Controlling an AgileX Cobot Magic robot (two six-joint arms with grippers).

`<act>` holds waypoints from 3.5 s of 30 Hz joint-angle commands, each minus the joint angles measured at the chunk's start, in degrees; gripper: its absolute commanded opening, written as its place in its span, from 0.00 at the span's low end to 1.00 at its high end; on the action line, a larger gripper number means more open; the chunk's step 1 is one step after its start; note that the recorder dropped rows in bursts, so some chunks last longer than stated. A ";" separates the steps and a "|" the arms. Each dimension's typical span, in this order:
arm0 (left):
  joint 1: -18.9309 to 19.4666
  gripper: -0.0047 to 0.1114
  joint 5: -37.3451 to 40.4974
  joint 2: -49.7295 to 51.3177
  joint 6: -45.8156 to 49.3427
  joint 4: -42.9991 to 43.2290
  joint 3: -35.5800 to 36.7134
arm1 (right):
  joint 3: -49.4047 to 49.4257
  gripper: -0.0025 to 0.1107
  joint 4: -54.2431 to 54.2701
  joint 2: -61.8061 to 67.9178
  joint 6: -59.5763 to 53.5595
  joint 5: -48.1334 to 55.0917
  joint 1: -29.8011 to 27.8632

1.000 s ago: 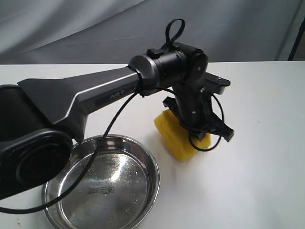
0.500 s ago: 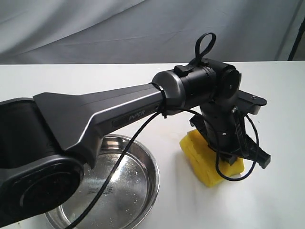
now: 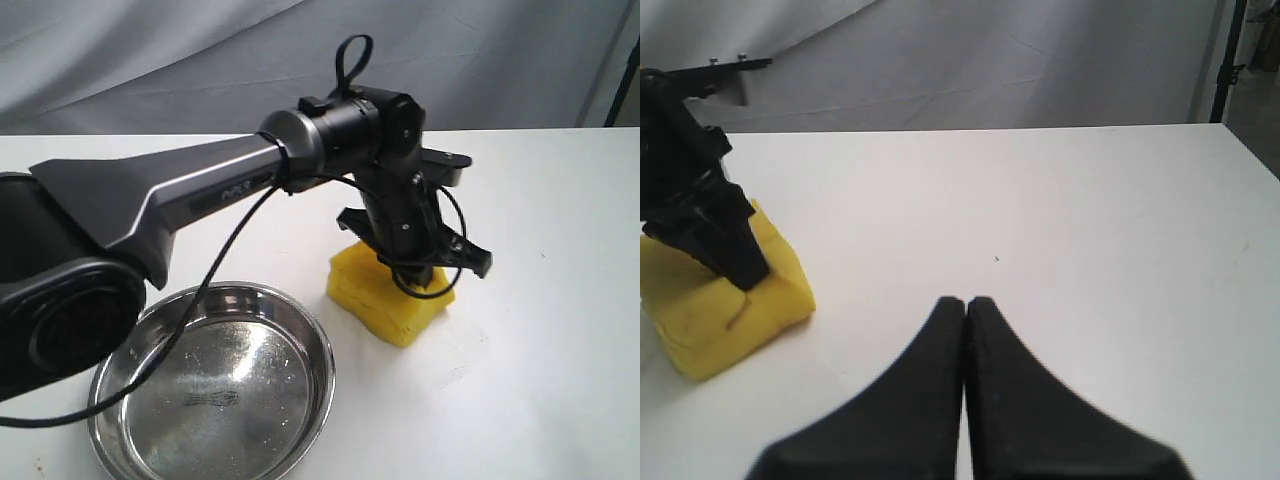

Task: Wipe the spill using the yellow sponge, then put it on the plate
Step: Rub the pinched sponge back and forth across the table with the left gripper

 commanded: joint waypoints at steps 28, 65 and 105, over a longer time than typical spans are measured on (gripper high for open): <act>5.83 0.04 4.55 0.37 -4.62 2.28 0.30 | 0.13 0.02 -0.23 -0.36 0.00 -0.07 -0.13; 12.01 0.04 5.15 0.37 -8.52 5.82 0.30 | 0.13 0.02 -0.23 -0.36 0.00 -0.07 -0.13; -6.64 0.04 4.36 0.37 0.62 -8.71 0.30 | 0.13 0.02 -0.23 -0.36 0.00 -0.07 -0.13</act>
